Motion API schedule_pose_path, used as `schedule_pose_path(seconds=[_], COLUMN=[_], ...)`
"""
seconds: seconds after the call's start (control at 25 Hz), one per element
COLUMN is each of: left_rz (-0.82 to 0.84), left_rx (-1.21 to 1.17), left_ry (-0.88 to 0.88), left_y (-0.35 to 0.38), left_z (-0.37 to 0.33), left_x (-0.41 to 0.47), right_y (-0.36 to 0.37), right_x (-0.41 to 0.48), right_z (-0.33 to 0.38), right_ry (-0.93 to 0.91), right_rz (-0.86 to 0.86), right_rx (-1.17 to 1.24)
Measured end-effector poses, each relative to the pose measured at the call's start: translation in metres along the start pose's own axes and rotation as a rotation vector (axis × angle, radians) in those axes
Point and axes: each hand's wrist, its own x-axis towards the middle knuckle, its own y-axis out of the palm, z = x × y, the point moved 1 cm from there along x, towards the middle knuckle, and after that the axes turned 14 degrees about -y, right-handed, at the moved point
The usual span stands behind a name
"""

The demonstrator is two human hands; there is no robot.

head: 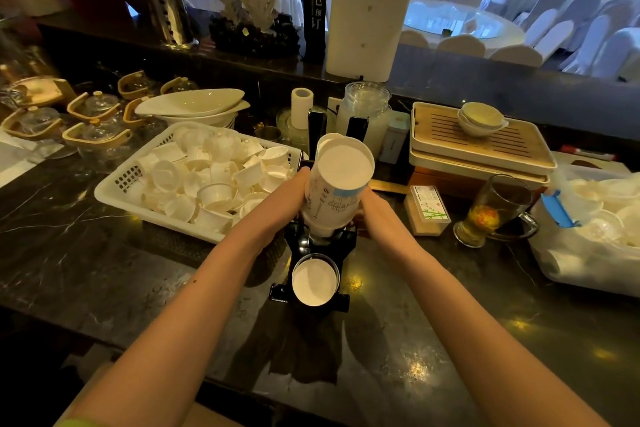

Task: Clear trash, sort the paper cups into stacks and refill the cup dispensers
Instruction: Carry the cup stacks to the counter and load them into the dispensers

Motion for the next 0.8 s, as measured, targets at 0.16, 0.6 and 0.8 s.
schedule_pose_path(seconds=[0.16,0.6,0.8], left_rz=[-0.019,0.222,0.209], left_rx=[-0.006,-0.208,-0.176], left_ry=[-0.07,-0.115,-0.109], left_y=[0.002,-0.004,-0.007], left_z=[0.013,0.038,0.038], left_x=[0.014,0.026,0.025], right_y=[0.004,0.011,0.01], right_x=[0.006,0.021,0.012], right_z=[-0.013,-0.044,-0.032], right_ry=[0.05,0.212,0.207], right_rz=[0.022,0.075,0.105], right_rx=[0.038,0.147,0.156])
